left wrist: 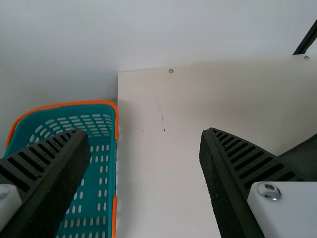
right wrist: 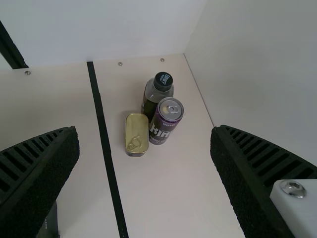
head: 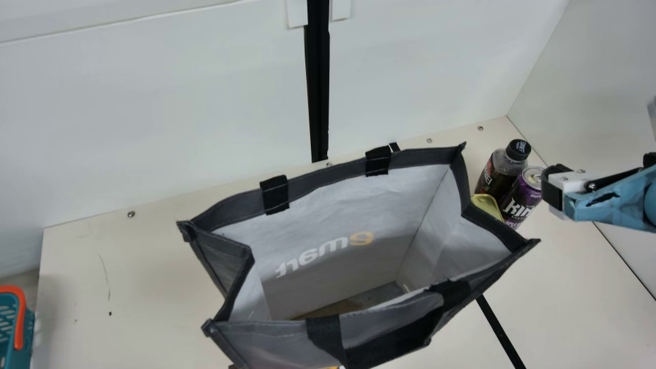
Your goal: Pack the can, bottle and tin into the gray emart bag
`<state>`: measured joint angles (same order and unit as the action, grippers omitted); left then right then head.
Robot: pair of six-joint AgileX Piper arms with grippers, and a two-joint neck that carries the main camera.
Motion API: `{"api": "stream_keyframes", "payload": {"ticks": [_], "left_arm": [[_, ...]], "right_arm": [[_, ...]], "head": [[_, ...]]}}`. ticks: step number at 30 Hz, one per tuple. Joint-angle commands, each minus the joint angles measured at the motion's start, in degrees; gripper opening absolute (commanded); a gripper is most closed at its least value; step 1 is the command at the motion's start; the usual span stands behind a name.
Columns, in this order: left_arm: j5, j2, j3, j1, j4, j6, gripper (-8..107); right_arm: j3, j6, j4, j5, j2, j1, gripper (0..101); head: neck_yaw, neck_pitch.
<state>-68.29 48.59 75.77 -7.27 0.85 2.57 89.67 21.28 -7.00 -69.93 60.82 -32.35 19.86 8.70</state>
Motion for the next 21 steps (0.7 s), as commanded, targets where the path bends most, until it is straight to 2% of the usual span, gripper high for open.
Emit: {"api": "stream_keyframes", "payload": {"ticks": [1, 21], "left_arm": [[0.16, 0.72, 0.84, -0.51, 0.43, -0.11, 90], [2.21, 8.36, 9.45, -9.57, 4.88, -2.21, 90]], "right_arm": [[0.0, 0.0, 0.0, 0.0, 0.0, 0.0, 91], [0.0, 0.0, 0.0, 0.0, 0.0, 0.0, 91]], "head": [[0.14, 1.3], [0.14, 1.3]]}}
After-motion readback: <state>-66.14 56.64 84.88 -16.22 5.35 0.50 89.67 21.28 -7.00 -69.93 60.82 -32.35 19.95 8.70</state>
